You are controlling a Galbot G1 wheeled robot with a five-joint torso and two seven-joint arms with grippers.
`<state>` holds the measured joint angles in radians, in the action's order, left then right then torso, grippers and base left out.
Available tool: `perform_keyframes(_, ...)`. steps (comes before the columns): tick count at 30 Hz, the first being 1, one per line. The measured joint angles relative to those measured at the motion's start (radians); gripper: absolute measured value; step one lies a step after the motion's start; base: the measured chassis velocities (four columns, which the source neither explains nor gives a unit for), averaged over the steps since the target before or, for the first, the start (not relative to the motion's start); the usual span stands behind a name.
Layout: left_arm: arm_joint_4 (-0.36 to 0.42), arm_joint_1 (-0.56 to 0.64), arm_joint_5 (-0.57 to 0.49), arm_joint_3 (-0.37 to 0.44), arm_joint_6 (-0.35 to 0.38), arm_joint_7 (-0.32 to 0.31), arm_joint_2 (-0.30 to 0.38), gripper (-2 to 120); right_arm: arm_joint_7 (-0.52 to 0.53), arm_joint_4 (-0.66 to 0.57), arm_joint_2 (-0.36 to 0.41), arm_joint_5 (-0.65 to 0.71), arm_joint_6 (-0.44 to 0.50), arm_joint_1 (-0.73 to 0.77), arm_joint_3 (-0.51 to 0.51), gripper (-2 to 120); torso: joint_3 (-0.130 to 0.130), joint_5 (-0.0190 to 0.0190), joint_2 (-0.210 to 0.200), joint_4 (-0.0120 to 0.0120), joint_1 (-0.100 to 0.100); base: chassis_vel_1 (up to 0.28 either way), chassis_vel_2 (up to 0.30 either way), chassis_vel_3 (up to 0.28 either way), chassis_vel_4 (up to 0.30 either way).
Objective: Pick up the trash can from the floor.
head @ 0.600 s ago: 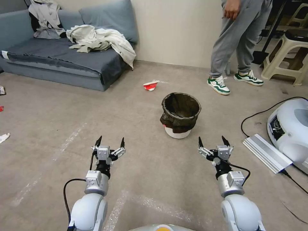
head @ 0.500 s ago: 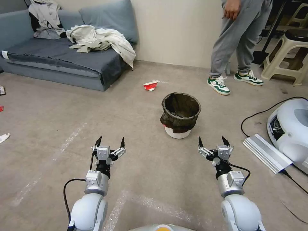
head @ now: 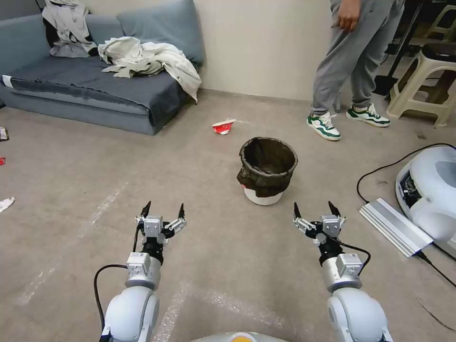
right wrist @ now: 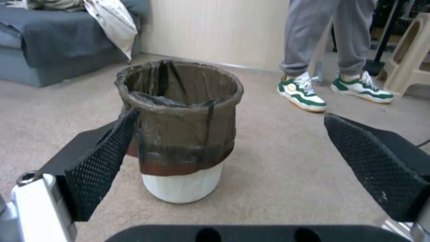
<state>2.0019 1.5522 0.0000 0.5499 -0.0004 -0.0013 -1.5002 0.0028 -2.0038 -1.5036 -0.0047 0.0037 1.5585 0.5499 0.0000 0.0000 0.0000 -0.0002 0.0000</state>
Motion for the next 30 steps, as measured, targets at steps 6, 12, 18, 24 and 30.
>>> perform_keyframes(6, 0.112, 0.124, 0.046, -0.043, -0.059, -0.053, -0.046, 100, 0.065, -0.119, -0.068, -0.112, 0.092, 0.155, -0.01, 100, 0.0, -0.0005, 0.0, -0.0002, 0.0, 0.0, 0.0, 0.0, 0.0)
perform_keyframes(12, 0.215, 0.239, 0.082, -0.082, -0.099, -0.112, -0.079, 100, 0.076, -0.137, -0.077, -0.107, 0.111, 0.18, -0.01, 100, 0.0, 0.0012, 0.0, 0.001, 0.0, 0.0, 0.0, 0.0, 0.0)
perform_keyframes(18, 0.223, 0.249, 0.09, -0.07, -0.102, -0.116, -0.079, 100, 0.075, -0.139, -0.074, -0.1, 0.111, 0.181, -0.002, 100, 0.0, -0.0002, 0.0, 0.0001, 0.0, 0.0, 0.0, 0.0, 0.0)
perform_keyframes(24, 0.209, 0.241, 0.072, -0.046, -0.101, -0.084, -0.068, 100, 0.061, -0.146, -0.071, -0.082, 0.105, 0.18, 0.006, 100, 0.0, 0.0, 0.0, 0.0002, 0.0, 0.0, 0.0, 0.0, 0.0)
perform_keyframes(30, 0.206, 0.239, 0.057, -0.03, -0.101, -0.074, -0.053, 100, 0.04, -0.151, -0.068, -0.057, 0.095, 0.179, 0.021, 100, 0.0, -0.0001, 0.0, 0.0002, 0.0, 0.0, 0.0, 0.0, 0.0)
